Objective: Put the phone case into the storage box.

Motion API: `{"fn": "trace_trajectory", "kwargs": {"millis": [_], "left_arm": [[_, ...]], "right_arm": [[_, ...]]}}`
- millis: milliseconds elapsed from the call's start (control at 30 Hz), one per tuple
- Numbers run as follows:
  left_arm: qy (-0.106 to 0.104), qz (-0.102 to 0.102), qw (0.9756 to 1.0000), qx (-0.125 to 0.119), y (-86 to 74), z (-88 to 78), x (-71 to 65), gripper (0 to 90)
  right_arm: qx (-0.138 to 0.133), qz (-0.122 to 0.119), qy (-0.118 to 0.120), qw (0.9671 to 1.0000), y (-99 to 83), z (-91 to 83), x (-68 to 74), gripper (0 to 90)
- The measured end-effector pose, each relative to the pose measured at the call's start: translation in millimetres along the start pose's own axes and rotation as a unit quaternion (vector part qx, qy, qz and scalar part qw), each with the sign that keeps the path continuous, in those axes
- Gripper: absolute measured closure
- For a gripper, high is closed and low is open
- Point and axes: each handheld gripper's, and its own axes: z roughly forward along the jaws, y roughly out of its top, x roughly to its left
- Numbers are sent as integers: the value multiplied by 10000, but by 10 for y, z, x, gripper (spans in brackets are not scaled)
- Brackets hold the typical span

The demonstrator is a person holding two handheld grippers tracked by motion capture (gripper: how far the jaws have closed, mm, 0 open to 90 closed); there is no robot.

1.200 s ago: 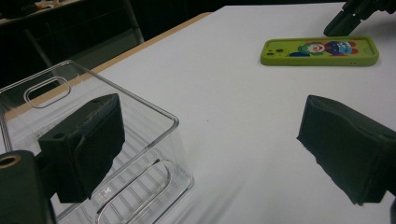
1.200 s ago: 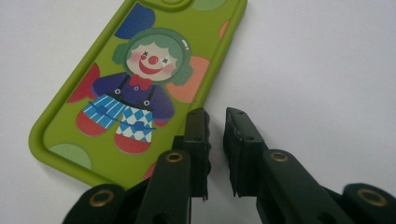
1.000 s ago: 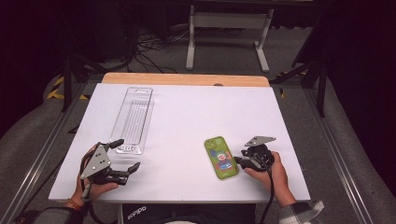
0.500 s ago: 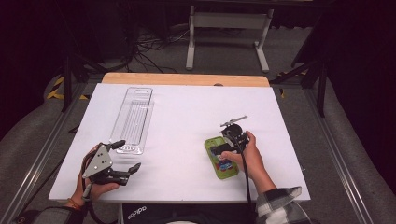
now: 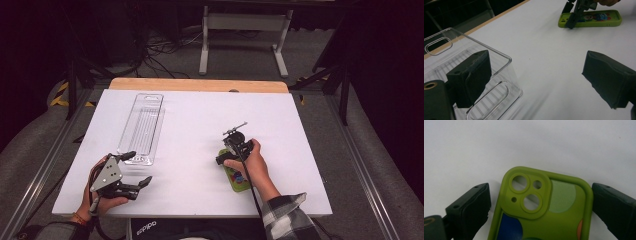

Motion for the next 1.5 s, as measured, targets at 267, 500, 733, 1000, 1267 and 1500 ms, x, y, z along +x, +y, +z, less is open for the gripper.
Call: {"fn": "trace_trajectory", "kwargs": {"millis": [267,500,733,1000,1267,1500], "left_arm": [[-37,-112,9999,26,-8,7,-10,90],[-73,-78,9999,83,-5,9,-4,98],[-74,-277,9996,-8,-8,13,18,97],[-17,-377,9992,-91,34,25,34,98],[6,-458,9982,-377,194,84,46,123],[-315,-434,9978,-387,416,365,-34,129]], "right_arm": [[-184,-55,-104,9998,-20,-20,35,135],[-336,-136,-79,9993,-31,-41,39,143],[-868,-218,-54,9960,-51,-255,38,146],[-1471,-195,-35,9889,-119,-536,12,149],[-2395,-58,-81,9709,-162,-840,-21,153],[-2981,-182,-115,9543,-143,-949,94,154]]}}
